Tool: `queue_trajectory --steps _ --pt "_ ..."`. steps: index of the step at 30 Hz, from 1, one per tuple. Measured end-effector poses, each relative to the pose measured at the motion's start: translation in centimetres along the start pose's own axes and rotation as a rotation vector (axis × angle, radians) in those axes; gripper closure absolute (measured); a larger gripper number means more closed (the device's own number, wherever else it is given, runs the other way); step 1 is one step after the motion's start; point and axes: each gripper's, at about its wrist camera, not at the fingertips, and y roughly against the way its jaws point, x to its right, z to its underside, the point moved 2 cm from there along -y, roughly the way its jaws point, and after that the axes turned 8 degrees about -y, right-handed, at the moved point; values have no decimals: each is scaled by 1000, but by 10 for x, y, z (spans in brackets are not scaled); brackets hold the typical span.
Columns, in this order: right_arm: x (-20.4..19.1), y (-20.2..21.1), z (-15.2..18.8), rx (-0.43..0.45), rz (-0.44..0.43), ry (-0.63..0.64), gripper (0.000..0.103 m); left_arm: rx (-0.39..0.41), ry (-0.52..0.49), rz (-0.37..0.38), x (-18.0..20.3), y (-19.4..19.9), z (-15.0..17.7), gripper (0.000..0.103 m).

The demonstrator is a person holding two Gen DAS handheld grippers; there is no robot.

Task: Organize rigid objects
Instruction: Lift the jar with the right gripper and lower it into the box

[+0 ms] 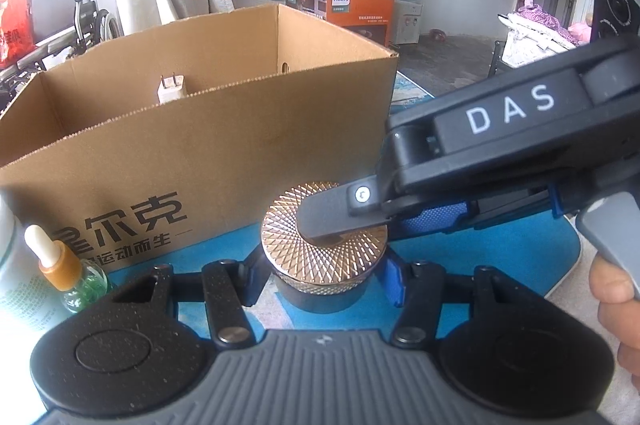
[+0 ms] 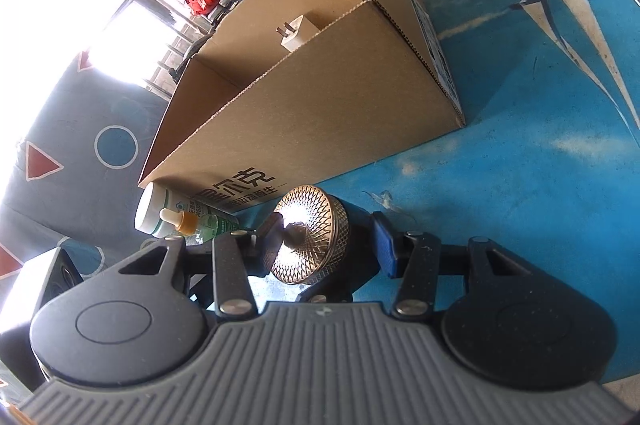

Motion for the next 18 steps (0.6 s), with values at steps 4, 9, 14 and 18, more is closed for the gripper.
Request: queue_trajectory --steps 4,9,14,18 --pt "-29 22 -3 46 -15 68 56 73 -8 -31 -4 30 -15 46" --pt "-74 48 -26 116 -42 179 56 162 -11 -61 -20 54 -55 46" --pt "-108 52 -76 135 -17 273 55 159 64 -32 -46 40 -105 46" --pt "-113 29 -132 95 44 286 54 100 151 -5 -69 -2 -137 46"
